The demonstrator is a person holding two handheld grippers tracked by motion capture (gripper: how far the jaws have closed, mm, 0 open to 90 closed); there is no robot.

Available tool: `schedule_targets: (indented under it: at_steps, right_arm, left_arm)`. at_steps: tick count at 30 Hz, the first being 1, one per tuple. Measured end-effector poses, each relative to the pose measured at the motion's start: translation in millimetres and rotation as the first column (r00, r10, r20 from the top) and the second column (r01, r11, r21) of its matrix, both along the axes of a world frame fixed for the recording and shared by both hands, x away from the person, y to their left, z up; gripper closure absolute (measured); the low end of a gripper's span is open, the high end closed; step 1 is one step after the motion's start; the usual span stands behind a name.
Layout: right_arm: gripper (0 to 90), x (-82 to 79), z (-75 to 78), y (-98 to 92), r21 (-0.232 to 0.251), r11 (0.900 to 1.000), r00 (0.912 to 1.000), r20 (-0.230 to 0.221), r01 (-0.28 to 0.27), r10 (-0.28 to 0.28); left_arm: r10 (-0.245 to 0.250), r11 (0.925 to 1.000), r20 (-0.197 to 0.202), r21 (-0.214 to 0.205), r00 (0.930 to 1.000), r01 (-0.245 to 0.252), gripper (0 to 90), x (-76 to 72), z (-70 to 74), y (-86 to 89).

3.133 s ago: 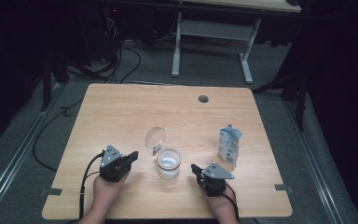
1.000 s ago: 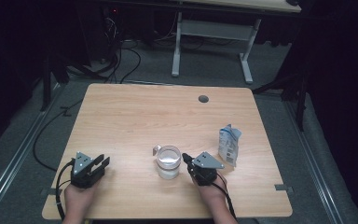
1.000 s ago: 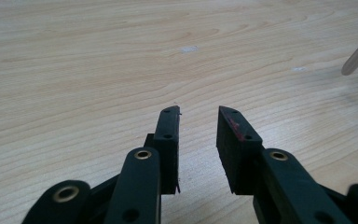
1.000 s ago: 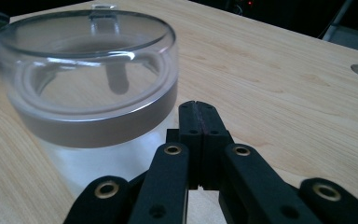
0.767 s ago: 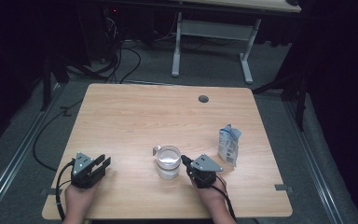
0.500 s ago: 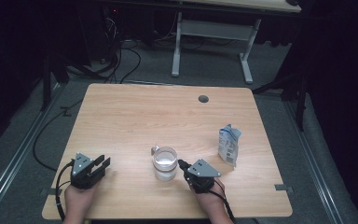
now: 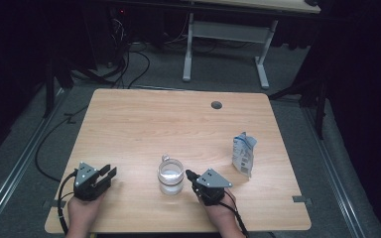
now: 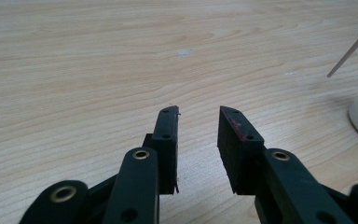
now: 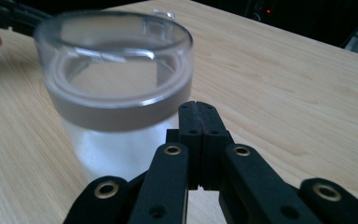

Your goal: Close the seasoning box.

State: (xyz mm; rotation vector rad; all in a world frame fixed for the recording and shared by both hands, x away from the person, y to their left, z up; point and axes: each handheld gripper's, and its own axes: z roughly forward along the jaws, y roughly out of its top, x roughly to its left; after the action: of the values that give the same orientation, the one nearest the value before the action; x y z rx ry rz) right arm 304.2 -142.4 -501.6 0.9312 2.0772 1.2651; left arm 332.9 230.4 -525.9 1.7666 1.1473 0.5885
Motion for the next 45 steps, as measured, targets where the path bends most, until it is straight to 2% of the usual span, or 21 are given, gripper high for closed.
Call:
schedule_targets:
  at_steps: [17, 31, 39, 45]
  right_arm:
    - [90.0, -17.3, 1.0, 12.6, -0.025, 0.9988, 0.9989, 0.015, -0.043, 0.043]
    - [88.1, -19.4, 0.1, 13.9, -0.023, 0.9986, 0.9988, 0.011, -0.049, 0.049]
    - [81.1, -13.3, 0.6, -0.1, -0.008, 1.0, 0.9999, 0.016, 0.002, -0.002]
    - [76.1, -3.8, -1.6, -23.8, 0.014, 0.9967, 0.9968, 0.004, 0.08, -0.08]
  left_arm:
    - [-0.013, 0.9999, 0.008, -0.004, 0.9999, 0.013, 68.4, 0.2, 0.6, -1.3]
    - [-0.022, 0.9997, 0.003, -0.008, 0.9997, 0.022, 68.3, -0.5, 0.4, -2.6]
    - [-0.027, 0.9996, 0.003, -0.01, 0.9996, 0.027, 68.0, -0.9, 0.2, -3.0]
    - [-0.035, 0.9993, 0.0, -0.013, 0.9994, 0.035, 67.9, -0.9, -0.2, -4.5]
